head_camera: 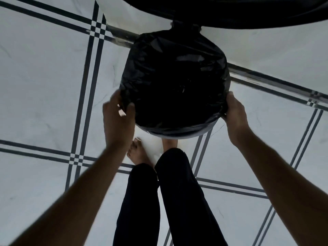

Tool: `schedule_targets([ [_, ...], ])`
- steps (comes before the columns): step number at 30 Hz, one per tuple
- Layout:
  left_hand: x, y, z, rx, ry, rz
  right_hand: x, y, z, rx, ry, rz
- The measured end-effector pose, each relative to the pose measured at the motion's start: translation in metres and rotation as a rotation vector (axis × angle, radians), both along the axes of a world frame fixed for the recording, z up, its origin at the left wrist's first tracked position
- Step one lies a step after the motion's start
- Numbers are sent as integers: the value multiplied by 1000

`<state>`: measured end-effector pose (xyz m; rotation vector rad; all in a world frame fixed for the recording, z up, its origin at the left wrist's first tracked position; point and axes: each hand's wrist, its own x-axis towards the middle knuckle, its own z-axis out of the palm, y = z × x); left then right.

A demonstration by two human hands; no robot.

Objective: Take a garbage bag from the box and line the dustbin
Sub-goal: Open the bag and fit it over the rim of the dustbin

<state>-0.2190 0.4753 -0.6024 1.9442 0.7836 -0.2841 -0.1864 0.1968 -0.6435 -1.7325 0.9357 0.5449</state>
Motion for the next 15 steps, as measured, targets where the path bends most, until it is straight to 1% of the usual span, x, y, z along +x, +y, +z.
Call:
schedule_targets([
  [1,-4,-6,-13,-20,113,25,-6,-1,1,-3,-13,1],
  [4,-31,-20,-18,-182,210,217,-20,-6,0,-70,-33,-8],
  [6,-43,-25,-16,-287,228,306,-28,-6,2,-89,-35,-77],
  [9,-43,-30,-18,-338,277,333,-30,0,11,-78,-82,-151],
  [12,-40,-34,-18,-368,314,367,-21,1,18,89,-29,-199],
  [13,-38,-32,-18,-402,322,392,-19,0,19,94,-13,-166],
  [15,-37,-30,-20,-453,332,397,-17,-1,21,21,-44,-83],
])
